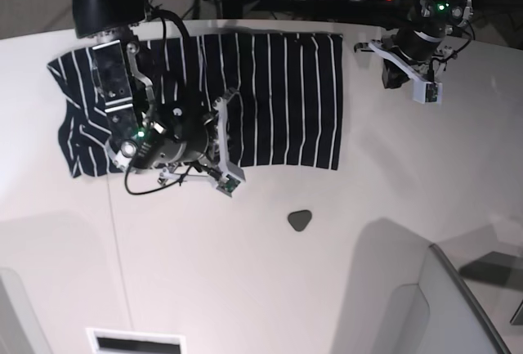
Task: Layout the t-shirt on the table in an organized manner, then fold the t-shirt properly
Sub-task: 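Release the folded end and raise both grippers off the shirt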
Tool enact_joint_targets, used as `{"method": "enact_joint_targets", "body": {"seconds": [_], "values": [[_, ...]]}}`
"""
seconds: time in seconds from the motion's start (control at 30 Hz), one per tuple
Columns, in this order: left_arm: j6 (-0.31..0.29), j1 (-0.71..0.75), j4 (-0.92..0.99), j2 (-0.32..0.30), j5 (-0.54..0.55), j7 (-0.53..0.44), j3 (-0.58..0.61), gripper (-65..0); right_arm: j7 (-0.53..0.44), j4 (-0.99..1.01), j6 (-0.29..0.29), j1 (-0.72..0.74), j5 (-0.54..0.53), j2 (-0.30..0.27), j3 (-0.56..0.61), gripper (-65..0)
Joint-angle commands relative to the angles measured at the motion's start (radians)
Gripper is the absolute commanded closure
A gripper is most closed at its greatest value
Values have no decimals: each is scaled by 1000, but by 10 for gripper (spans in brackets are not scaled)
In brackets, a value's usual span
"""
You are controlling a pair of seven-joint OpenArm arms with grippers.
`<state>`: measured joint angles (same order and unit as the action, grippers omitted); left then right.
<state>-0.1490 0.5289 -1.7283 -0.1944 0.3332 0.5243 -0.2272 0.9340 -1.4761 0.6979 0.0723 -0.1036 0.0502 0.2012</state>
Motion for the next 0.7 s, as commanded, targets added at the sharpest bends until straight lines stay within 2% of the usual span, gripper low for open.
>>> {"method": "enact_joint_targets", "body": {"seconds": [0.0, 0.13, 0.27, 0.43, 0.57, 0.67], "values": [[-1, -2, -16, -7, 5, -17, -1, 0, -17, 9, 0, 39, -2, 4, -4, -8], [-1, -19, -12, -7, 5, -17, 2, 0, -26, 102, 0, 85, -3, 4, -7, -8], [-1, -22, -11, -7, 5, -17, 2, 0, -96, 183, 0, 120, 2, -3, -12, -8], [-1, -25, 32, -7, 5, -17, 1, 0, -137, 318, 0, 168, 0, -31, -12, -8], [-1, -36, 60, -7, 5, -17, 2, 0, -195, 387, 0, 174, 2, -48, -12, -8], [-1, -37, 61, -7, 5, -17, 1, 0, -200, 397, 0, 174, 2, -49, -9, -8]]}}
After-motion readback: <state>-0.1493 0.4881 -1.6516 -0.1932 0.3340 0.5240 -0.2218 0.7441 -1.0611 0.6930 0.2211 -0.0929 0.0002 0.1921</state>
